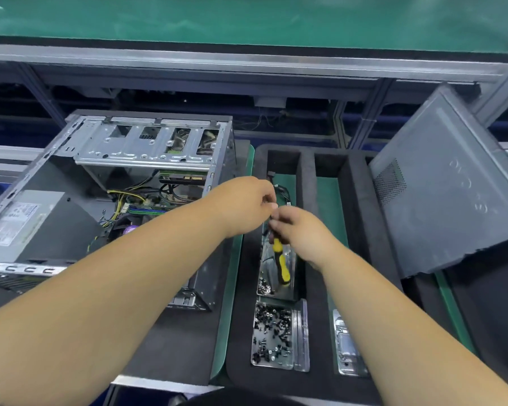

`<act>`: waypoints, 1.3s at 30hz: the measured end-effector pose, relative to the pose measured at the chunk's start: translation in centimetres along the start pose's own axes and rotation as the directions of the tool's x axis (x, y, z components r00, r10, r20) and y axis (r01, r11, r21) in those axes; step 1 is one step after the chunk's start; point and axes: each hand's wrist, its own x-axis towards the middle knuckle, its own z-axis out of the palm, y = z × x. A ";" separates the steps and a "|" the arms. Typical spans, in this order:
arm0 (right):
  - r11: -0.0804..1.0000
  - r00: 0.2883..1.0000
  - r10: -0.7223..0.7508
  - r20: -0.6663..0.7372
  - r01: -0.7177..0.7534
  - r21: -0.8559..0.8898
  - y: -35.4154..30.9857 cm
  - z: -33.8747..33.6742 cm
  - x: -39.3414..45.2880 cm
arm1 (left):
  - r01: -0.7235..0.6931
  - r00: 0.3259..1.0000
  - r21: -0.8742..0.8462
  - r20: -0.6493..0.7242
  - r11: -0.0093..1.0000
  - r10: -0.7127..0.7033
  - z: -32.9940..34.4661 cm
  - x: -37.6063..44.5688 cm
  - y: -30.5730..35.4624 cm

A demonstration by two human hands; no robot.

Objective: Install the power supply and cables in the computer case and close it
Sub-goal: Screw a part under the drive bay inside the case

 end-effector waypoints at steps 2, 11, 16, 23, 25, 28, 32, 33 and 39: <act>0.995 0.996 -0.089 -0.006 0.089 0.037 -0.2 -1.2 -0.2 | 0.022 0.999 -0.003 -0.040 1.000 -0.023 0.4 0.1 0.2; 0.978 0.981 -0.183 0.066 0.174 0.119 -0.1 -3.5 -1.6 | 0.033 0.992 -0.263 -0.108 0.964 -0.063 -0.5 -0.9 0.7; 0.995 0.986 -0.098 0.133 0.092 0.046 0.1 -4.0 -2.3 | 0.089 0.963 -0.446 -0.191 0.891 -0.192 -1.4 -2.4 -0.4; 0.948 0.994 -0.012 -0.107 0.046 0.316 0.0 -3.3 -3.7 | 0.158 0.941 -0.624 -0.141 0.766 -0.309 -2.4 -4.1 -3.9; 0.872 0.985 0.010 -0.172 0.076 0.483 -0.4 -2.3 -4.3 | 0.150 0.955 -0.616 -0.113 0.774 -0.274 -2.2 -5.0 -4.5; 0.630 0.962 0.135 -0.238 0.102 0.770 -1.3 -0.8 -4.8 | 0.094 0.983 -0.526 -0.086 0.845 -0.163 -1.8 -6.4 -4.9; 0.459 0.946 0.219 -0.239 0.116 0.881 -1.9 0.6 -5.4 | 0.033 0.997 -0.404 -0.053 0.914 -0.060 -1.9 -8.0 -4.7; 0.462 0.946 0.221 -0.236 0.112 0.880 -1.9 0.9 -5.5 | 0.025 0.998 -0.373 -0.047 0.927 -0.045 -2.0 -8.3 -4.5; 0.715 0.904 0.225 -0.364 0.100 0.691 -0.1 0.0 -5.4 | -0.093 0.994 -0.138 -0.069 0.986 0.084 -1.6 -9.3 -3.0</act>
